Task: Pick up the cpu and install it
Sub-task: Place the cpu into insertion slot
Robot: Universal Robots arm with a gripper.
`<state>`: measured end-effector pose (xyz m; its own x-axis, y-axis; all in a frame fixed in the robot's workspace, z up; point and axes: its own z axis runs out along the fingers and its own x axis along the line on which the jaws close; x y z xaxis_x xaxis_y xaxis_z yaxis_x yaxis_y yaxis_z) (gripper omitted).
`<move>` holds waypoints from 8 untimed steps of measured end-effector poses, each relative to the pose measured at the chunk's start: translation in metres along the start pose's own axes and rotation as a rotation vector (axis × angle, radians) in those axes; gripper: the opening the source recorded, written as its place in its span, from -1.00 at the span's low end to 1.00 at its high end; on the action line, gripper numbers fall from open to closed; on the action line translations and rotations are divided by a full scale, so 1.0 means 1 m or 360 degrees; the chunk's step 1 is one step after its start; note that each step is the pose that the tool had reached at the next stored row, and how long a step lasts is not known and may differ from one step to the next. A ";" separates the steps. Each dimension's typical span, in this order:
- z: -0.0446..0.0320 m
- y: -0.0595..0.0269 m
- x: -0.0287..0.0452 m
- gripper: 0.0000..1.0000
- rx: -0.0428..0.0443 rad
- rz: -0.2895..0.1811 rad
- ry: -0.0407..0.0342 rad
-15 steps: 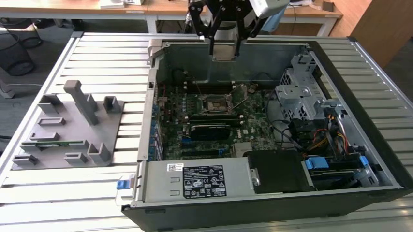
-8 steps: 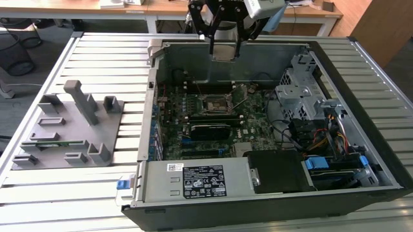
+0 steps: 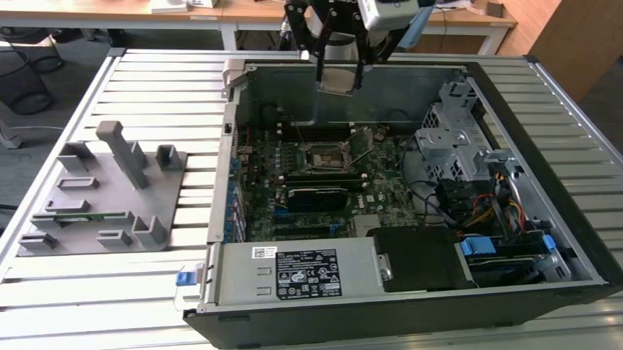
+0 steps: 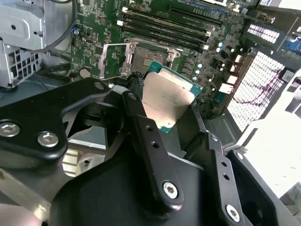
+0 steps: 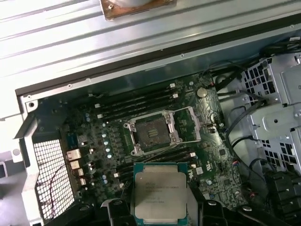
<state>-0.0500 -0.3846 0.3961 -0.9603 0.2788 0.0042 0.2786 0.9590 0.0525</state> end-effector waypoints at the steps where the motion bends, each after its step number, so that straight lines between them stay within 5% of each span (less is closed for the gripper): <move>1: 0.0002 0.0000 0.0000 0.06 0.0000 0.0024 -0.0001; 8: 0.0014 -0.0001 0.0000 0.06 -0.0001 0.0174 -0.0009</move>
<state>-0.0500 -0.3846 0.3947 -0.9242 0.3819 0.0042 0.3816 0.9228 0.0525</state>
